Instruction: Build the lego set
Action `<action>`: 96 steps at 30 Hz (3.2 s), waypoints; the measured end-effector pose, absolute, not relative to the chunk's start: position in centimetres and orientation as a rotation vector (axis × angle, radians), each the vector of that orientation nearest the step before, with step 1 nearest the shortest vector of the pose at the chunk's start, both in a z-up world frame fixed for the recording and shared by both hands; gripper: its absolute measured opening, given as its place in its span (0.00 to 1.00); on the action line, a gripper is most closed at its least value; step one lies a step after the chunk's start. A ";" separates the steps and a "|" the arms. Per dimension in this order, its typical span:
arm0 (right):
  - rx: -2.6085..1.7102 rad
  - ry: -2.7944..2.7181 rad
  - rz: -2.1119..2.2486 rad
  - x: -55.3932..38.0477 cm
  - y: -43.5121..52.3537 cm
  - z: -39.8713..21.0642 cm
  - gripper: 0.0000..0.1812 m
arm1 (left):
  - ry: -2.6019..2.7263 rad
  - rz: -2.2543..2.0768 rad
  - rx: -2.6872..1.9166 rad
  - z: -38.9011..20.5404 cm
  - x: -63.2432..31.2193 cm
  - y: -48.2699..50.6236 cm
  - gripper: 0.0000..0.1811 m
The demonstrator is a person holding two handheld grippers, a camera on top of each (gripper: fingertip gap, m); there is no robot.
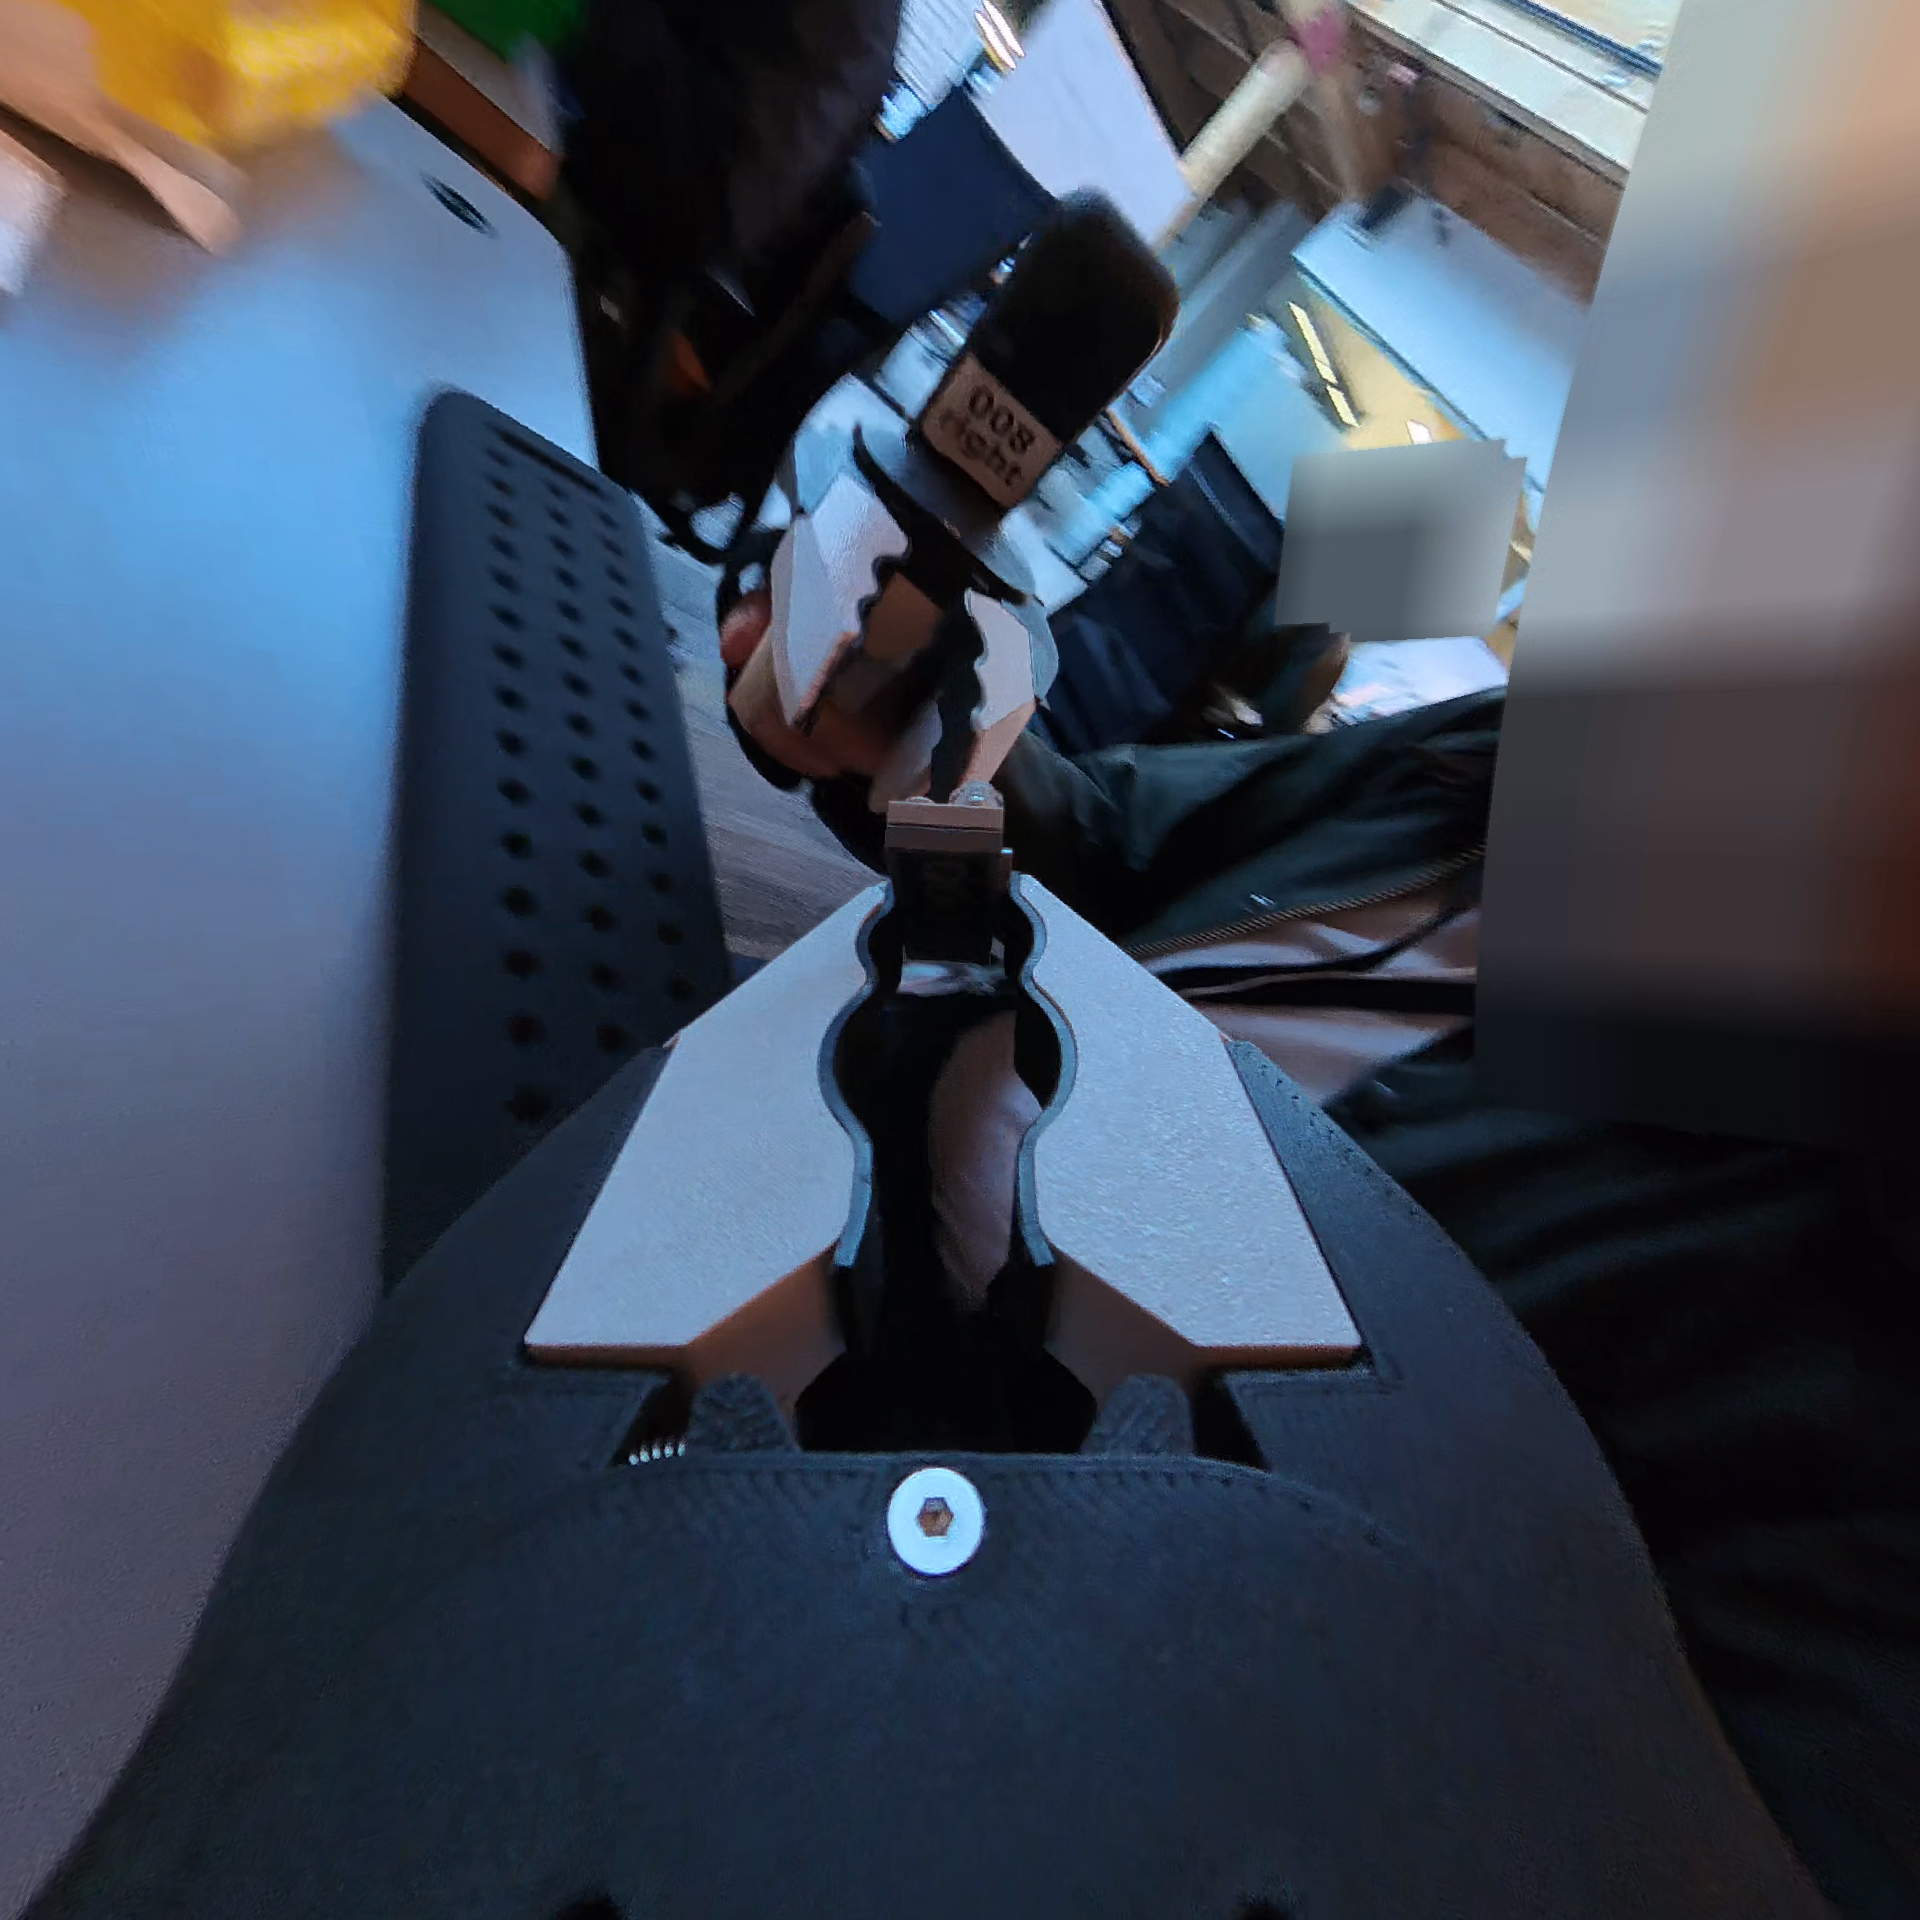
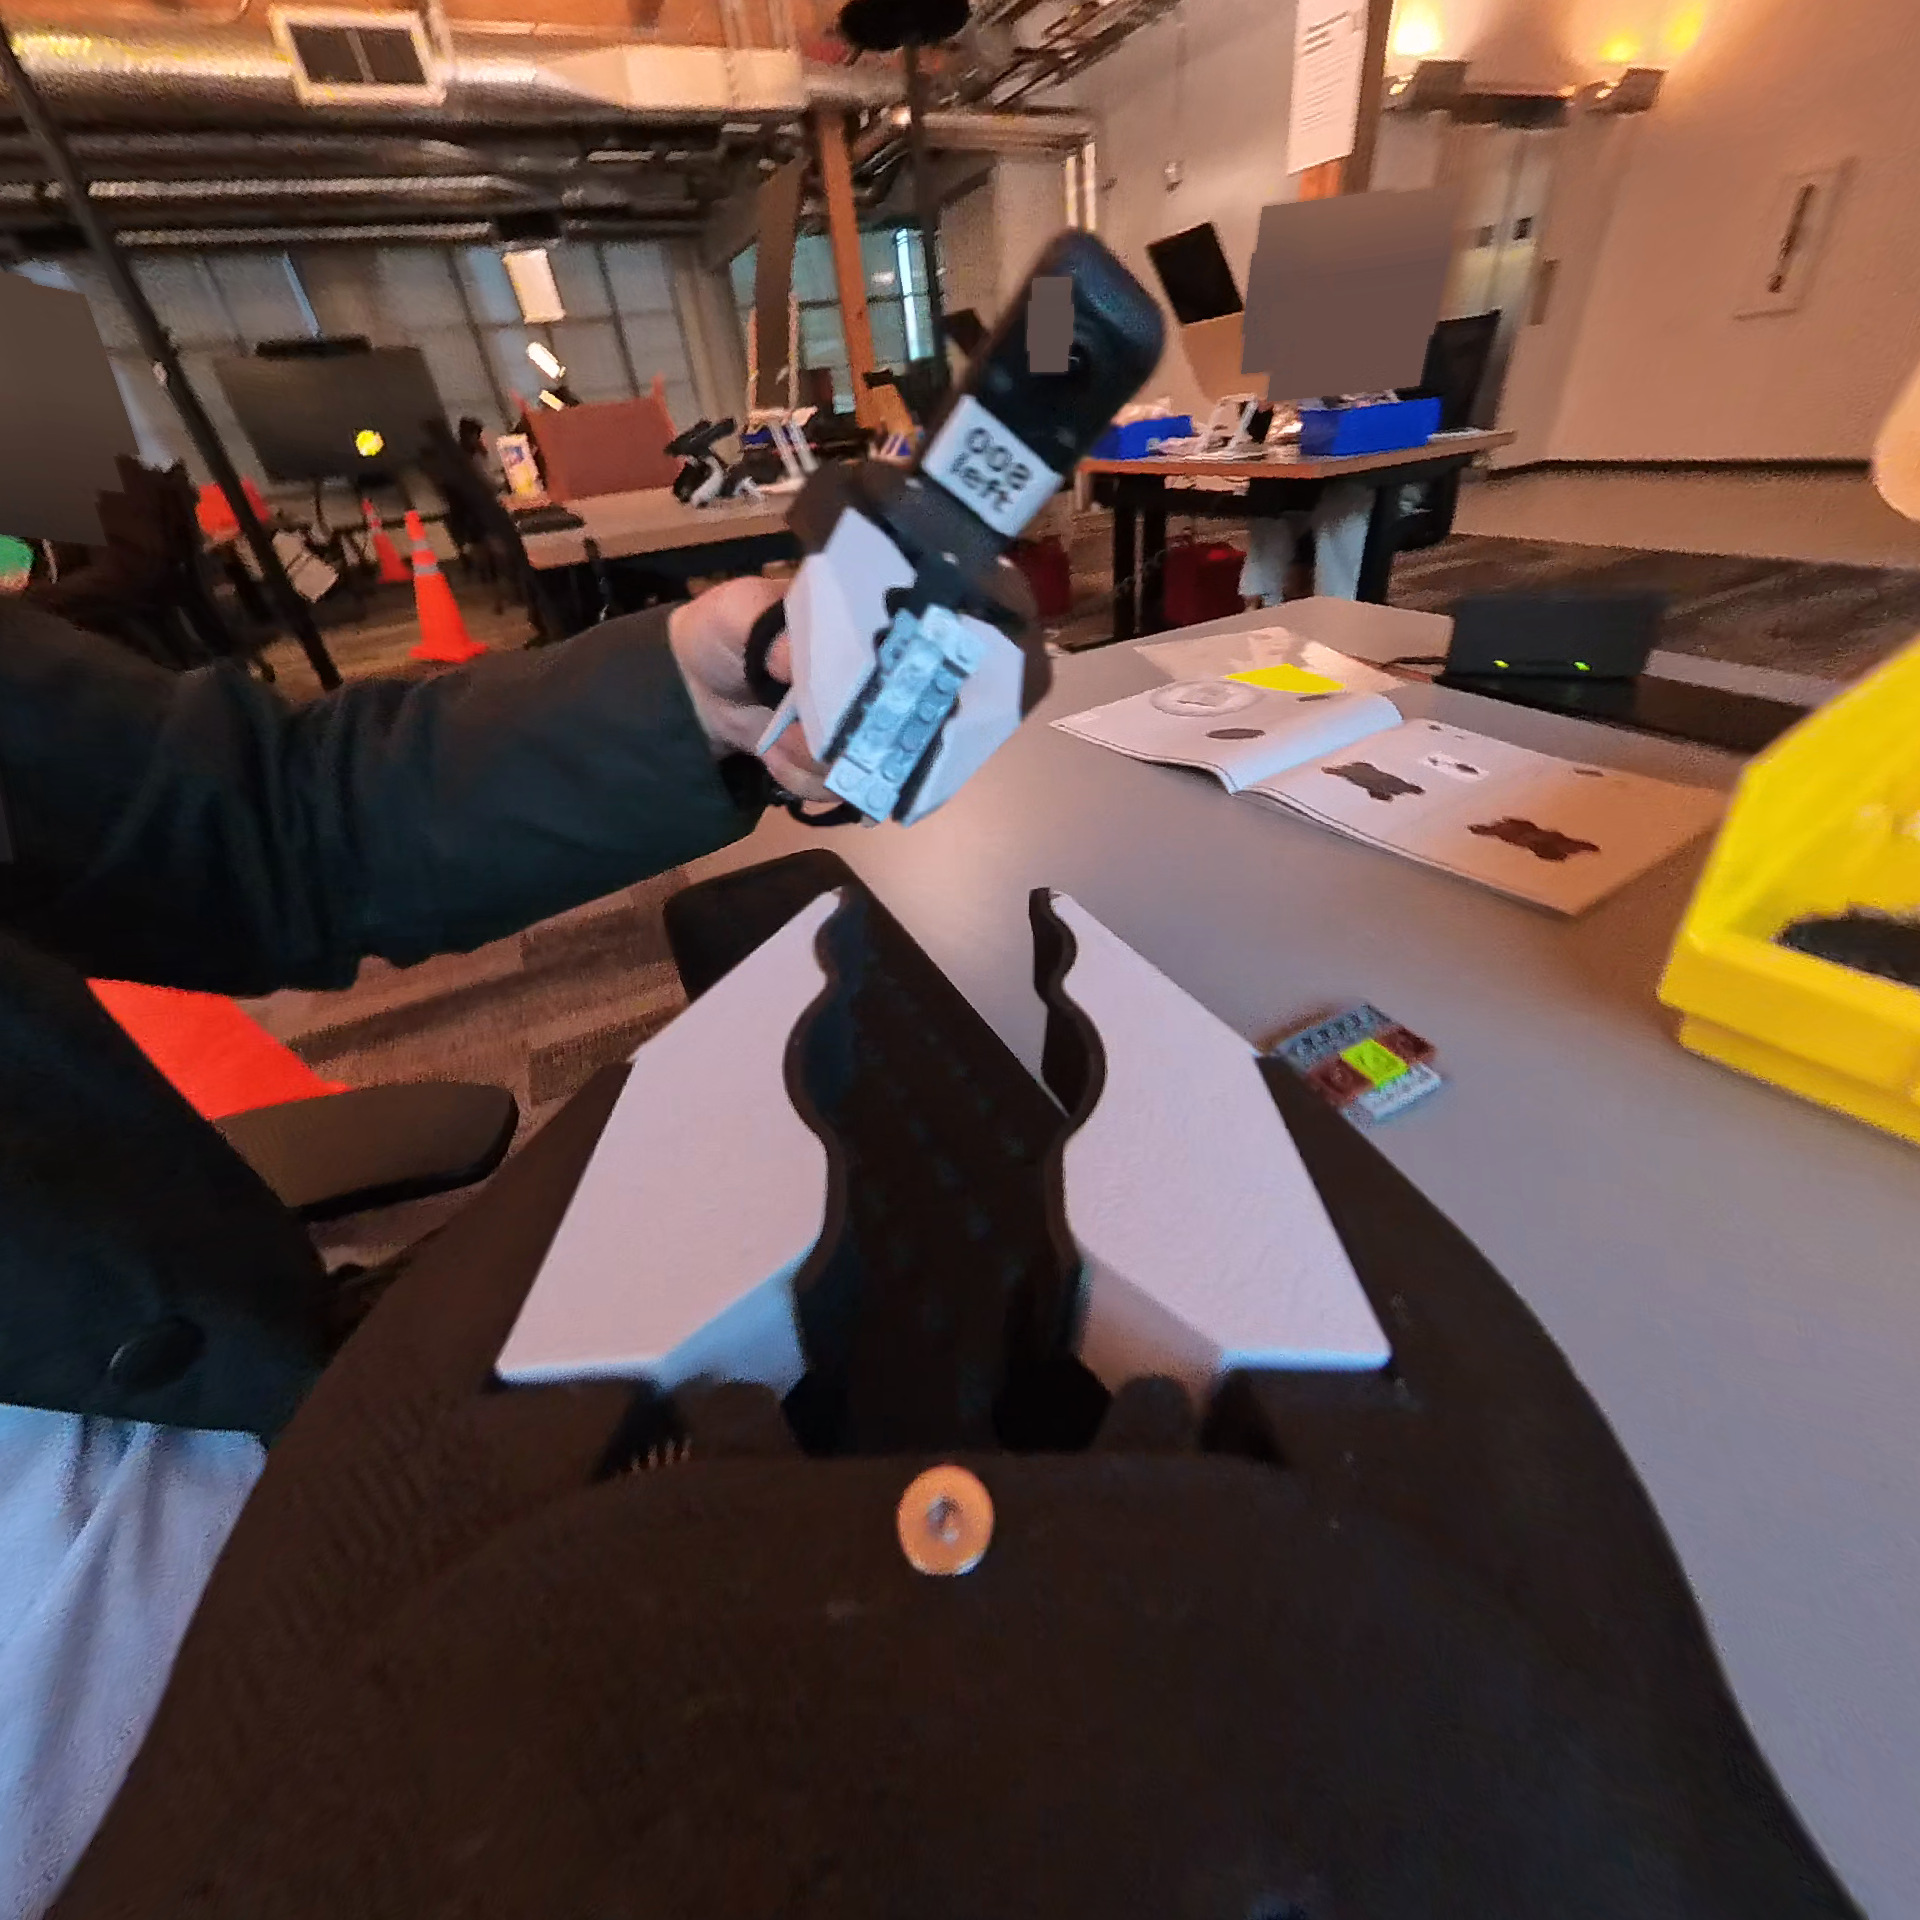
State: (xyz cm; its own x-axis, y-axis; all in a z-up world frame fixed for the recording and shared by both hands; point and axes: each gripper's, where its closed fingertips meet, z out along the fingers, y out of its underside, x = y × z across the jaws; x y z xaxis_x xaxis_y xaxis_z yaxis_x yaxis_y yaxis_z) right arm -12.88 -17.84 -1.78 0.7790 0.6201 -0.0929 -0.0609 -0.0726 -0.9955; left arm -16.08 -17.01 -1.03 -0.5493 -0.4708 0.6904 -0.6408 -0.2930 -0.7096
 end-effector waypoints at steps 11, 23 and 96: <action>-1.551 -0.790 0.536 -19.4 -14.4 -0.9 0.17 | -1.636 1.911 1.209 -1.3 -19.6 -16.9 0.10; -1.541 -0.659 0.830 -19.9 -12.9 -0.3 0.15 | -1.650 1.795 1.214 -3.0 -20.9 -16.9 0.10; -2.310 -0.223 0.077 -26.8 12.1 -16.7 0.77 | -1.012 0.340 3.706 -17.3 -40.5 13.7 0.86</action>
State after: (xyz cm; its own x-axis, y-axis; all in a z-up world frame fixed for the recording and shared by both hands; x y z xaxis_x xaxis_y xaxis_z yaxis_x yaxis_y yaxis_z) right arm -26.81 12.11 -16.70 0.9827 0.1846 0.0148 0.1363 -0.6670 -0.7324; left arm -40.52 13.70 -17.35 0.8655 -0.5003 -0.0232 -0.3847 -0.6344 -0.6705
